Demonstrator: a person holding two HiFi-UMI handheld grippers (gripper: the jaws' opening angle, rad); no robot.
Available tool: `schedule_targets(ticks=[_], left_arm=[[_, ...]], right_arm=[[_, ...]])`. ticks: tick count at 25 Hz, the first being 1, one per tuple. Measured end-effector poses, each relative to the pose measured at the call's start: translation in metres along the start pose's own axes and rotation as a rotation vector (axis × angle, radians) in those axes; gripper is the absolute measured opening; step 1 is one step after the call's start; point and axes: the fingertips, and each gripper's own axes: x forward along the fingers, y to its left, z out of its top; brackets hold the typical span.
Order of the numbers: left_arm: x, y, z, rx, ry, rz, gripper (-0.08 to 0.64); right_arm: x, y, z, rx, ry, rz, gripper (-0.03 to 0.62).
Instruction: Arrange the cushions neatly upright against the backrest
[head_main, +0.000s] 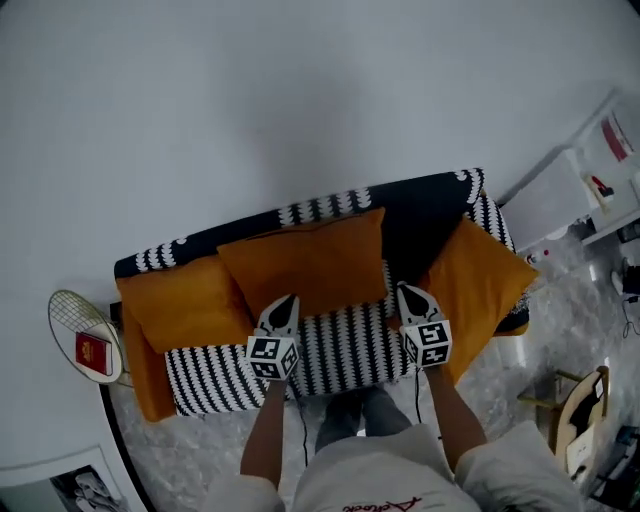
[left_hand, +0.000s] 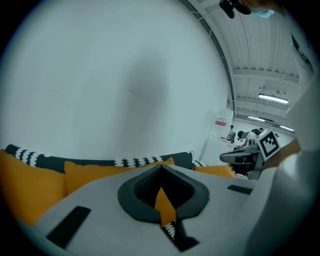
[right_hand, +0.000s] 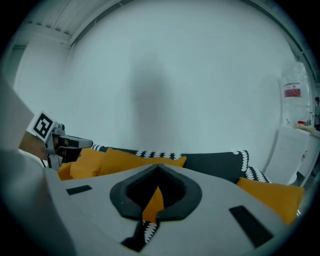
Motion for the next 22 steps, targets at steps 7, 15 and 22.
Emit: schedule_targets(ticks=[7, 15, 22], left_arm=[[0.034, -0.087, 0.045, 0.100, -0.031, -0.200, 0.029], [0.082, -0.241, 0.035, 0.187, 0.007, -0.518, 0.029], [0.076, -0.451, 0.004, 0.327, 0.075, -0.881, 0.029]], right_arm=[[-0.068, -0.034, 0.029, 0.008, -0.090, -0.130, 0.026], [-0.202, -0.110, -0.008, 0.124, -0.141, -0.439, 0.026], [-0.390, -0.167, -0.079, 0.280, -0.161, -0.788, 0.026]])
